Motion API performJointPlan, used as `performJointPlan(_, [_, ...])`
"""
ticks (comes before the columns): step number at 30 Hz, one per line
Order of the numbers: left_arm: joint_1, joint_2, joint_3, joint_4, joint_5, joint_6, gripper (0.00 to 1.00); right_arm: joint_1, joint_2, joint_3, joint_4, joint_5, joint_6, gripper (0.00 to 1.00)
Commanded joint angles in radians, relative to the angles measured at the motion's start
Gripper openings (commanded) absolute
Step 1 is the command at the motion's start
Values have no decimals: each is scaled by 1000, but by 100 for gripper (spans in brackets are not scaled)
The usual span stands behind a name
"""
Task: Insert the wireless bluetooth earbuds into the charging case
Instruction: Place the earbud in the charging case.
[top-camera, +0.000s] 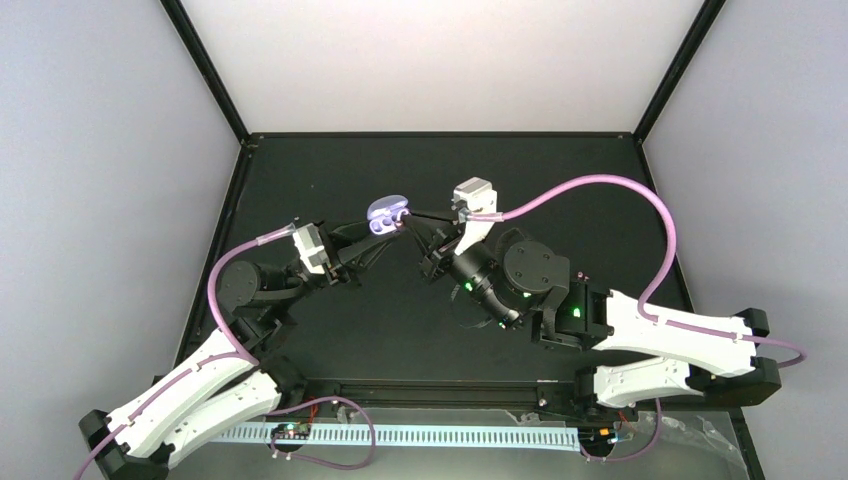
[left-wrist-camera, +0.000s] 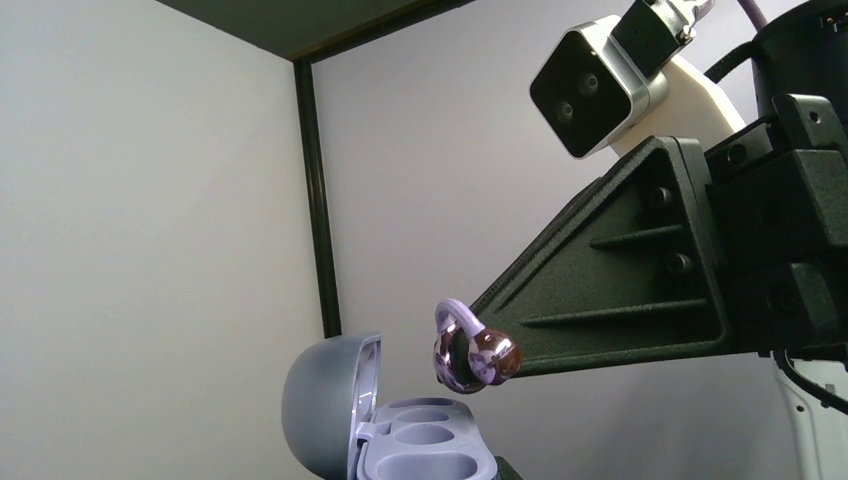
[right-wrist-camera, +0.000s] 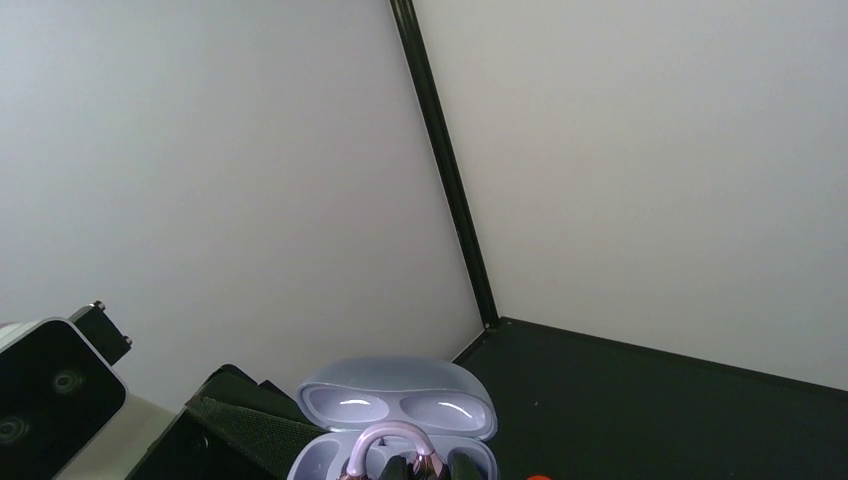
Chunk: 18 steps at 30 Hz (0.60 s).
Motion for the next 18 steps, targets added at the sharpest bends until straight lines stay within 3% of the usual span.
performJointPlan(1, [-8, -6, 1, 45, -2, -16, 2, 5, 7, 24, 1, 37, 25, 5])
performJointPlan(18, [-10, -17, -1, 54, 2, -23, 2, 4, 29, 27, -5, 60, 23, 6])
